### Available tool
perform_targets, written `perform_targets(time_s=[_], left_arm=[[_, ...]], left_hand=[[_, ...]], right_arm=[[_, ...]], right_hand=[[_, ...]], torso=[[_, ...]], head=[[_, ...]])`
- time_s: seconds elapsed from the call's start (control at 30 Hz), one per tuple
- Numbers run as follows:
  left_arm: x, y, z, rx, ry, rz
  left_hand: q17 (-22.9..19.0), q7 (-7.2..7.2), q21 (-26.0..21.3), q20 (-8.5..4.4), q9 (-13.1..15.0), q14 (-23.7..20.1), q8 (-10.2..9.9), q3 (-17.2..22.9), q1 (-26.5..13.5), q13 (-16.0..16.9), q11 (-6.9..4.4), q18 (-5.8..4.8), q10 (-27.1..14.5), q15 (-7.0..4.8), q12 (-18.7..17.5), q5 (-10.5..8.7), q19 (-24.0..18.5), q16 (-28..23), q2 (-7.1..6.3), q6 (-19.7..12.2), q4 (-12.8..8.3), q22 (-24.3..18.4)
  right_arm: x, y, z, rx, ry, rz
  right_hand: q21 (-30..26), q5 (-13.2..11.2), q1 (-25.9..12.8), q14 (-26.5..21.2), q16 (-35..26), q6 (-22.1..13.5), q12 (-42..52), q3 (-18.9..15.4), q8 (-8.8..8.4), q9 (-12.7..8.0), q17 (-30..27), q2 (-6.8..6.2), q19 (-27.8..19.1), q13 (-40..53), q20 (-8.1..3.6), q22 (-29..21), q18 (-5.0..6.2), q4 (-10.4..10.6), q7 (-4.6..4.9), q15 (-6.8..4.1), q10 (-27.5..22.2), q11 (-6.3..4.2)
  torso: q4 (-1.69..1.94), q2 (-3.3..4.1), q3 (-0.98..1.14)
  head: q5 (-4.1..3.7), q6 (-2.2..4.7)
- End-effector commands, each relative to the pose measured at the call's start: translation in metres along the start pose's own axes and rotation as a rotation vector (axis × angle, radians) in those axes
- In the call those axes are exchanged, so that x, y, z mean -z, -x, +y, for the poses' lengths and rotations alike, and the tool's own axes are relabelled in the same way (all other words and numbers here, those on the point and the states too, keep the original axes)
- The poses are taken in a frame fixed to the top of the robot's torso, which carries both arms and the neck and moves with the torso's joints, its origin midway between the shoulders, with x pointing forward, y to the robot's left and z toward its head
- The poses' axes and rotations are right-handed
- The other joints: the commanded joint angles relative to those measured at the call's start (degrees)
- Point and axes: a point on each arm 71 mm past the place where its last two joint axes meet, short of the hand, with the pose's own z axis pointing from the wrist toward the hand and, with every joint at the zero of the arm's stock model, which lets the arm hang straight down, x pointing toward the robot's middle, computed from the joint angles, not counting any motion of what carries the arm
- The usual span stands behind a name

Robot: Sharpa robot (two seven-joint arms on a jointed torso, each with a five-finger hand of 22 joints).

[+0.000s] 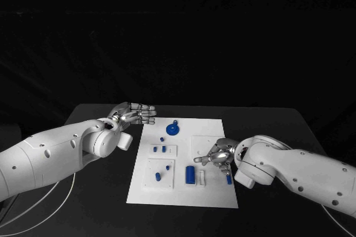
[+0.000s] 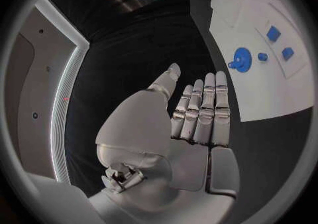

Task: Assemble the parts on the task board

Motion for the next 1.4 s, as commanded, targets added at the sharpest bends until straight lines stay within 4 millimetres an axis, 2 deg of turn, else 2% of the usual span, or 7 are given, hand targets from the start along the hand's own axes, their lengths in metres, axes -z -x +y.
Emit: perform_targets(time_s=[0.03, 0.17, 0.23, 0.5, 0.6, 0.87, 1.4], left_arm=[[0.000, -0.001, -0.001, 0.002, -0.014, 0.004], [0.001, -0.001, 0.002, -0.001, -0.008, 0.007], [0.002, -0.001, 0.004, -0.003, -0.005, 0.007], [0.003, -0.001, 0.006, -0.005, 0.001, 0.009], [0.003, -0.001, 0.006, -0.004, 0.003, 0.013], [0.003, -0.002, 0.007, -0.004, 0.006, 0.017], [0.004, 0.000, 0.008, -0.005, 0.015, 0.011]], left_hand=[[0.1, -0.13, 0.3, 0.07, -0.1, -0.3, 0.1, 0.0, 0.0, 0.0, -0.19, -0.28, -0.3, 0.03, 0.2, 0.15, 0.3, -0.1, -0.21, 0.3, 0.3, -0.1], [0.1, -0.13, 0.3, 0.07, -0.1, -0.3, 0.1, 0.0, 0.0, 0.0, -0.19, -0.28, -0.3, 0.03, 0.2, 0.15, 0.3, -0.1, -0.21, 0.3, 0.3, -0.1], [0.1, -0.13, 0.3, 0.07, -0.1, -0.3, 0.1, 0.0, 0.0, 0.0, -0.19, -0.28, -0.3, 0.03, 0.2, 0.15, 0.3, -0.1, -0.21, 0.3, 0.3, -0.1], [0.1, -0.09, 0.3, 0.05, 0.0, -0.3, 0.1, 0.0, 0.0, 0.0, -0.22, -0.31, -0.2, 0.01, 0.2, 0.14, 0.3, -0.1, -0.20, 0.5, 0.2, -0.2], [0.1, -0.06, 0.3, 0.03, 0.0, -0.2, 0.1, 0.1, 0.0, 0.0, -0.21, -0.31, -0.2, 0.00, 0.2, 0.28, 0.3, -0.1, -0.15, 0.6, 0.2, -0.2], [0.1, -0.10, 0.4, 0.05, -0.1, -0.3, 0.1, 0.1, -0.1, 0.0, -0.19, -0.33, -0.2, 0.02, 0.1, 0.20, 0.2, -0.1, -0.18, 0.5, 0.2, -0.2], [0.1, 0.06, 0.5, 0.06, 0.0, -0.3, 0.2, 0.1, -0.3, 0.0, -0.19, -0.31, -0.3, 0.04, 0.2, 0.17, 0.2, -0.1, -0.03, 1.5, 0.2, -0.3]], right_arm=[[0.004, 0.013, -0.001, -0.021, 0.020, -0.012], [0.007, 0.028, -0.007, -0.023, -0.002, -0.023], [0.009, 0.035, -0.014, -0.015, -0.025, -0.023], [0.014, 0.059, -0.051, 0.070, -0.157, -0.018], [0.016, 0.060, -0.061, 0.105, -0.198, -0.018], [0.018, 0.048, -0.083, 0.173, -0.261, -0.001], [0.009, 0.016, -0.102, 0.183, -0.299, 0.074]], right_hand=[[0.3, 0.1, 0.2, 0.1, 0.1, 0.5, 1.2, 0.3, 0.16, 0.0, -0.1, 1.81, 2.8, 0.7, -0.02, 0.1, 0.22, -1.8, -0.01, -0.13, 0.8, -0.01], [0.2, 0.6, -0.3, 0.1, 0.2, 0.6, 1.8, 2.0, 0.15, -0.2, -0.1, 2.12, 2.8, 1.2, -0.03, 0.2, 0.20, -3.9, 0.00, -0.12, 0.9, -0.01], [0.3, 4.1, 0.2, 0.1, 0.2, 0.7, 2.1, 2.3, 0.15, -0.3, -0.2, 2.62, 2.8, 1.4, -0.04, 0.3, 0.17, -5.4, -0.03, -0.15, 1.0, -0.05], [-0.1, 5.0, -0.5, 0.0, 0.0, 0.8, 1.6, 3.5, 0.12, -0.9, -0.3, 3.42, 2.8, 1.4, -0.04, 0.4, 0.14, -9.7, 0.00, -0.14, 0.8, -0.06], [-0.4, 8.2, -0.7, 0.0, -0.1, 0.0, 1.0, 3.6, 0.12, -1.2, -0.4, 3.01, 2.8, 1.0, 0.01, 0.3, 0.17, -9.6, 0.23, -0.07, 0.5, 0.06], [-1.0, 6.6, -0.7, 0.0, -0.6, -0.1, -0.1, 4.3, 0.14, -1.4, -0.8, 2.26, 2.7, 0.2, 0.14, 0.2, 0.23, -9.1, 0.28, 0.03, 0.0, 0.14], [-1.1, -2.1, -0.2, 0.0, -0.5, -0.4, 0.0, 5.6, 0.17, -0.9, -0.2, -1.47, 2.8, -0.1, 0.17, 0.5, 0.29, -1.9, 0.28, 0.06, -0.1, 0.22]], torso=[[-0.21, -0.11, -0.01], [-0.15, -0.16, 0.12], [-0.16, -0.29, 0.17], [-0.23, -0.26, 0.31], [-0.26, -0.27, 0.31], [-0.27, -0.33, 0.22], [-0.12, -0.28, 0.14]], head=[[0.14, 0.47], [-0.17, 0.69], [-0.23, 0.63], [-0.89, 0.47], [-1.00, 0.51], [-1.48, 0.68], [-2.10, 0.37]])
